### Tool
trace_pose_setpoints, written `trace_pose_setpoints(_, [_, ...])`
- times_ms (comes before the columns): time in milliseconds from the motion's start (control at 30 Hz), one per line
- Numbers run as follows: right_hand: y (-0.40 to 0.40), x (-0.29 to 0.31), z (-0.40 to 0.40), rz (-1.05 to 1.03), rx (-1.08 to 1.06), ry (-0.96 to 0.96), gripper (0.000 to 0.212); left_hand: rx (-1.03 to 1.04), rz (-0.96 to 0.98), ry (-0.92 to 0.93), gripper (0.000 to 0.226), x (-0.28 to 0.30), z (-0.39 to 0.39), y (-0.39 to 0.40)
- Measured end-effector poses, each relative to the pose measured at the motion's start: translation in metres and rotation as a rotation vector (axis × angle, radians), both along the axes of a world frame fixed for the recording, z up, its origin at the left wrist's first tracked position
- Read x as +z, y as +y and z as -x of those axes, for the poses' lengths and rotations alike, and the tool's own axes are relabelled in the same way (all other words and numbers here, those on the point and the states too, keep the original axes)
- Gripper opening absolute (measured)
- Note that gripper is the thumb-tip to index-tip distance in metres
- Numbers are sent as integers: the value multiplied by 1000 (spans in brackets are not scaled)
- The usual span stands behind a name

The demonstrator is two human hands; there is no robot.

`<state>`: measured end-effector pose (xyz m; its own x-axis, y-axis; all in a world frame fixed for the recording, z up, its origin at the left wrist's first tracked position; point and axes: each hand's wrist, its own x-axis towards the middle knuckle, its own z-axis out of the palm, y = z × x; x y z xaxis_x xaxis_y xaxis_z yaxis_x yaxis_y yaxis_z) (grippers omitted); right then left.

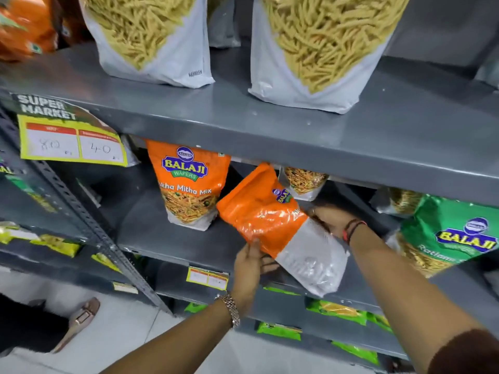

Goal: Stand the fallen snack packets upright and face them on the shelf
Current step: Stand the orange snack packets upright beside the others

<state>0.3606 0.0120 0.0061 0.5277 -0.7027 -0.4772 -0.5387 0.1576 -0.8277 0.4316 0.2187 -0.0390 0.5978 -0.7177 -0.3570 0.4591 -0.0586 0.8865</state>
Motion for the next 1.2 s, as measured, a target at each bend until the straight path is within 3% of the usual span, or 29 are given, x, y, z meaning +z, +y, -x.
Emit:
trace_pose_setpoints(100, [9, 13, 20, -61, -102, -173, 16, 23, 20, -230, 34, 21, -19, -4])
trace_pose_setpoints(233, [20, 26, 36, 11, -119, -257, 31, 1, 38, -426, 33, 49, -48, -18])
trace_pose_setpoints(467, [33, 12, 27, 186, -237, -324, 16, -125, -116, -692, 36, 66, -81, -40])
trace_pose_setpoints(567, [37, 0, 26, 184, -257, -321, 19, -154, -153, -645, 33, 58, -81, -41])
trace_pose_setpoints(667, [34, -2, 28, 149, -252, -360, 22, -132, -127, -536, 45, 55, -73, -34])
trace_pose_setpoints(767, [34, -4, 32, 131, -255, -342, 35, -172, -229, -449, 52, 42, -57, -22])
trace_pose_setpoints(900, [41, -9, 40, 147, -289, -354, 35, -397, -338, -136, 73, 29, -32, -12])
trace_pose_setpoints(1000, [49, -11, 47, 182, -318, -351, 31, -441, -304, -115, 71, 30, -24, -17])
trace_pose_setpoints(1200, [84, -20, 66, 253, -305, -294, 38, -330, -319, -154, 67, 42, -23, -50])
